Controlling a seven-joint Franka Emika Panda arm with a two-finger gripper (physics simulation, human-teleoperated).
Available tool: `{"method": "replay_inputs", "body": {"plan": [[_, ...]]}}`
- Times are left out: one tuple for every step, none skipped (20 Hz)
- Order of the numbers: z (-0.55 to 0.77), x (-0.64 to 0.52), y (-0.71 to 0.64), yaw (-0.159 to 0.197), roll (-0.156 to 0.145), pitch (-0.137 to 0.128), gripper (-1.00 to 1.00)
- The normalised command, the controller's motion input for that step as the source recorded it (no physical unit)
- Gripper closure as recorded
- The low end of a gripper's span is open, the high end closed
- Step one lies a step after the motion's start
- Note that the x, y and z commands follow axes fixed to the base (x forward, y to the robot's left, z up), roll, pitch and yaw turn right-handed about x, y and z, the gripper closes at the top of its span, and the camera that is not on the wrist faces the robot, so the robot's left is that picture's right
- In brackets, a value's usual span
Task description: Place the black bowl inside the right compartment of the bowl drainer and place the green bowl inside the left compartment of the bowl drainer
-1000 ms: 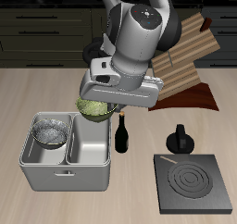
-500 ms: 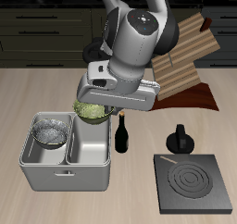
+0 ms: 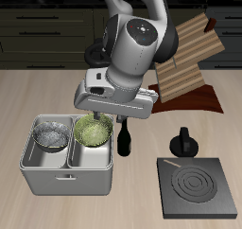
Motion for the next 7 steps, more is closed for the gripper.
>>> {"method": "replay_inputs", "body": {"plan": [[-0.01,0.01,0.00,0.014,-0.008,0.012,-1.00],[0.05,-0.02,0.02,-0.005,0.015,0.001,-1.00],[0.06,-0.05,0.06,0.011,0.019,-0.021,-1.00],[0.12,-0.10,0.21,0.008,0.071,-0.014,-1.00],[0.00,0.00,0.00,0.000,0.000,0.000,-1.00],[0.14,-0.11,0.09,0.003,0.017,-0.038,-1.00],[0.13,-0.11,0.15,0.033,0.046,-0.018,-1.00]]}}
